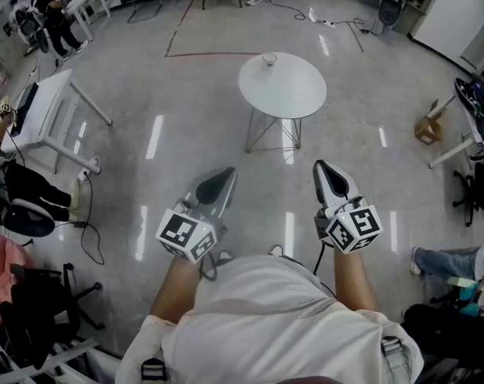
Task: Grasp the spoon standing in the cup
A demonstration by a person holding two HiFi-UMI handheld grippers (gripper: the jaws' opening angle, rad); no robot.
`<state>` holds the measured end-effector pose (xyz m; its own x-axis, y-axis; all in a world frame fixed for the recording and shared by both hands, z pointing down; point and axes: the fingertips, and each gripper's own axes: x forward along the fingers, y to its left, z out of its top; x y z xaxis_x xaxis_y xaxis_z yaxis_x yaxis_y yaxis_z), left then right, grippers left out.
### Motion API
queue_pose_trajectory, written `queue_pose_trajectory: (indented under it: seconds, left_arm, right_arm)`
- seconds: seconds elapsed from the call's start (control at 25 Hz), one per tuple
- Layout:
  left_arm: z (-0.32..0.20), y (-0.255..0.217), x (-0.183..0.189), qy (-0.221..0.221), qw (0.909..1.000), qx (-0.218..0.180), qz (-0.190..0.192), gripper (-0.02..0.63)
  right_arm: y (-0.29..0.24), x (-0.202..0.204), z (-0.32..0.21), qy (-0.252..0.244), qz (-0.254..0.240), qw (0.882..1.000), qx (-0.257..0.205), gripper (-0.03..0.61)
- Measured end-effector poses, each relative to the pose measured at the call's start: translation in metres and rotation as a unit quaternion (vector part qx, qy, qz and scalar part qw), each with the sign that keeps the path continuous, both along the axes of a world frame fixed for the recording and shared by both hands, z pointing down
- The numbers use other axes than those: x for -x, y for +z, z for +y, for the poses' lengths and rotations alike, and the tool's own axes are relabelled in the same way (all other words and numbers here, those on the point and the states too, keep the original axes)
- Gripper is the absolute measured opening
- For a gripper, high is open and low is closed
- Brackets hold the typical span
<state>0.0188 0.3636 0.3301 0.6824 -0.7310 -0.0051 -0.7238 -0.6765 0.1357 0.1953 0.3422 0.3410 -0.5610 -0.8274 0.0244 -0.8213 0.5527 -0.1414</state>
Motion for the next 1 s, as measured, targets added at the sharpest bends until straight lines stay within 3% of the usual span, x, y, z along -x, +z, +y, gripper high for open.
queue_pose_trajectory:
  seconds: [0.16, 0.32, 0.8, 0.92, 1.0]
  left_arm:
    - [0.005, 0.004, 0.007, -0.002, 1.0, 0.003, -0.005, 0.003]
    - [0.008, 0.008, 0.037, -0.018, 0.9998, 0.011, -0.002, 0.003]
    - [0.028, 0.033, 0.157, -0.049, 0.9985, 0.021, 0.008, 0.003]
    - [0.028, 0.039, 0.168, -0.046, 0.9988, 0.009, -0.015, 0.003]
    - [0.028, 0.041, 0.169, -0.031, 0.9995, 0.008, -0.008, 0.003]
  right_arm:
    - [0.005, 0.0, -0.004, 0.017, -0.03, 0.999, 0.013, 0.005]
    - [0.008, 0.019, -0.008, 0.021, -0.037, 0.999, 0.021, 0.005]
    - [0.037, 0.151, 0.0, -0.017, -0.018, 0.998, 0.055, 0.005]
    - [0.043, 0.182, 0.0, -0.028, -0.004, 0.998, 0.056, 0.005]
    - [0.043, 0.195, 0.0, -0.036, 0.007, 0.998, 0.056, 0.005]
